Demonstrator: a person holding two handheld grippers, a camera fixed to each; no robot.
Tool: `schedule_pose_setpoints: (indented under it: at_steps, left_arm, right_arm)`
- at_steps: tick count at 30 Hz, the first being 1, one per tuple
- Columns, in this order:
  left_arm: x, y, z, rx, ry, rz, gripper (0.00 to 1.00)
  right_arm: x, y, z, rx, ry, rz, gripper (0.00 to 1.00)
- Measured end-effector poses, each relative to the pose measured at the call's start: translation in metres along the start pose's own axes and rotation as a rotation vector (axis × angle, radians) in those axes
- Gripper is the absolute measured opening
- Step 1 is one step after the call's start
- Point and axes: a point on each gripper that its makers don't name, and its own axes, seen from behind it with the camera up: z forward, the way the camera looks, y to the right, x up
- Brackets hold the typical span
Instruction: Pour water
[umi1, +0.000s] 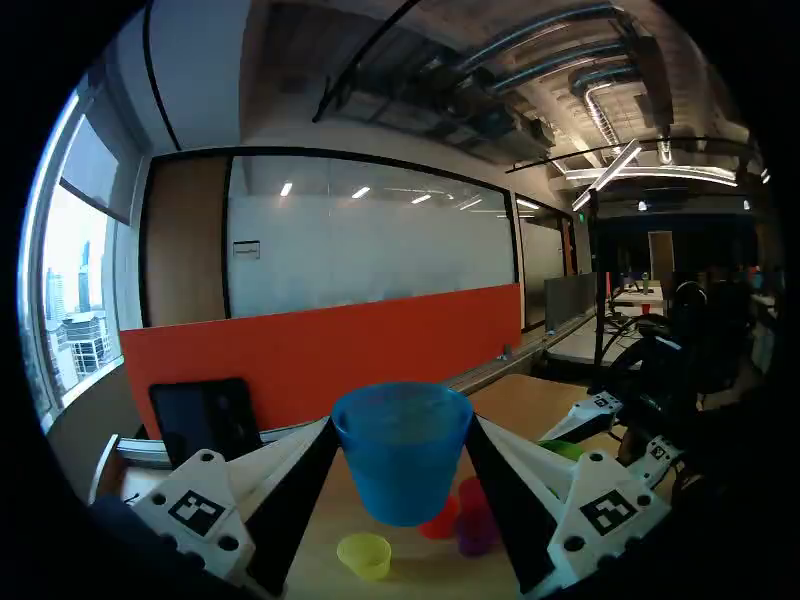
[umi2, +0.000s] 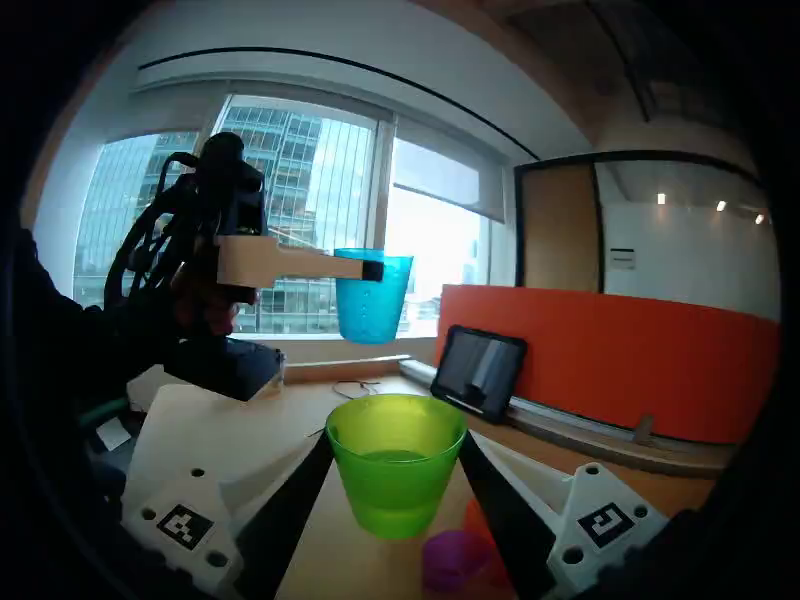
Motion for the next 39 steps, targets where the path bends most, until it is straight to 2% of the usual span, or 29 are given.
schedule_pose_setpoints:
  at_steps: [5,14,23,29,39]
  left_arm:
    - [-0.022,-0.006,-0.003,0.012,-0.025,-0.002,0.88]
    - [-0.071,-0.014,-0.006,0.019,-0.095,-0.031,0.88]
    - [-0.108,-0.016,-0.007,0.020,-0.154,-0.008,0.88]
    - [-0.128,-0.011,-0.004,0.004,-0.195,0.006,0.88]
    - [-0.163,-0.007,-0.002,-0.019,-0.278,0.026,0.88]
  right_arm:
    - [-0.003,0.012,-0.008,-0.030,-0.014,0.000,0.91]
    - [-0.011,0.046,-0.036,-0.109,-0.045,0.012,0.91]
    - [-0.018,0.077,-0.059,-0.175,-0.064,0.040,0.91]
    - [-0.029,0.084,-0.065,-0.186,-0.087,0.058,0.91]
    - [-0.062,0.085,-0.068,-0.173,-0.168,0.076,0.91]
